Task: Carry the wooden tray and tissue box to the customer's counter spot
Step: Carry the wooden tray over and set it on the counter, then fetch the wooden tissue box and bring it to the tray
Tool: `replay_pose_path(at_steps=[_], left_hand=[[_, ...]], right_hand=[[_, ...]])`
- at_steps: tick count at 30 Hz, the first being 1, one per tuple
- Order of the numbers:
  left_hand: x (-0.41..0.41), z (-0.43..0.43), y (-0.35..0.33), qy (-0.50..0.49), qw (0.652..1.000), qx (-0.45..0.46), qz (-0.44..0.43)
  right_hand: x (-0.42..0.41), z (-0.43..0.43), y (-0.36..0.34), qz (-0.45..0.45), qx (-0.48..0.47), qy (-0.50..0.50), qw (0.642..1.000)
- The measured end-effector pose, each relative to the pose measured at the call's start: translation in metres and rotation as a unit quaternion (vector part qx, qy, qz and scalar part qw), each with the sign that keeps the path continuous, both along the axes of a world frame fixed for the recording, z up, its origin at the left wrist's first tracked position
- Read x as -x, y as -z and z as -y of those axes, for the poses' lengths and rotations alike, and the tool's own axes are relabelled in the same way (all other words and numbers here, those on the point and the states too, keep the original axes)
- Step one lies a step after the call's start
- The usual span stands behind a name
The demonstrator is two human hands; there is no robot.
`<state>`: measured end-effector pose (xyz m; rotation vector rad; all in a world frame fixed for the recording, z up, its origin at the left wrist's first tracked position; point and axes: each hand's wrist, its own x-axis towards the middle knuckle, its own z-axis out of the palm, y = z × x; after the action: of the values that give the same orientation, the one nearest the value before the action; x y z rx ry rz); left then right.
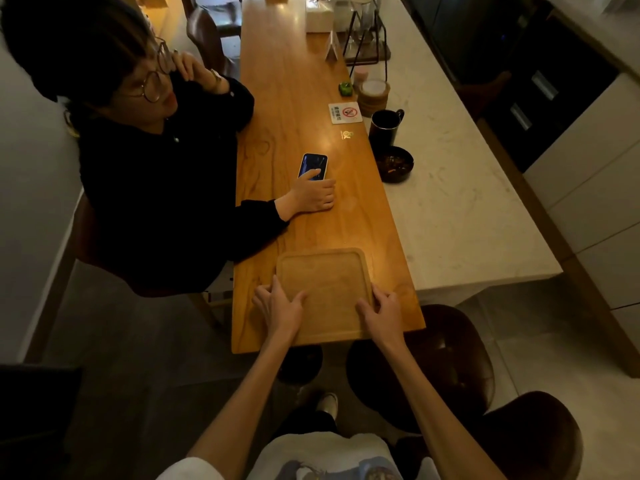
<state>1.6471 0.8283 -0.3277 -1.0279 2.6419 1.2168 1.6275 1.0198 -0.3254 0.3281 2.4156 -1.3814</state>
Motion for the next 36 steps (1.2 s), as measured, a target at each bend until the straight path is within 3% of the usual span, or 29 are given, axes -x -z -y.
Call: replay_pose_path(at_steps=[13, 19, 23, 28, 36], left_hand=[[0.0, 0.003, 0.027, -0.001, 0.999, 0.031, -0.018], [-0.006, 0.011, 0.031, 0.053, 0.997, 0.054, -0.019], [-0.035, 0.023, 0.035, 0.181, 0.97, 0.154, -0.056], [-0.093, 0.042, 0.062, 0.301, 0.93, 0.173, -0.119], [-0.095, 0.046, 0.075, 0.312, 0.902, 0.259, -0.151]], right_hand=[[0.008, 0.0, 0.014, -0.008, -0.012, -0.049, 0.999], [0.005, -0.009, 0.021, -0.056, -0.065, -0.109, 0.99], [-0.016, -0.029, 0.036, -0.147, -0.113, -0.18, 0.966], [-0.045, -0.046, 0.056, -0.223, -0.143, -0.27, 0.926], [-0.042, -0.05, 0.072, -0.307, -0.173, -0.232, 0.907]])
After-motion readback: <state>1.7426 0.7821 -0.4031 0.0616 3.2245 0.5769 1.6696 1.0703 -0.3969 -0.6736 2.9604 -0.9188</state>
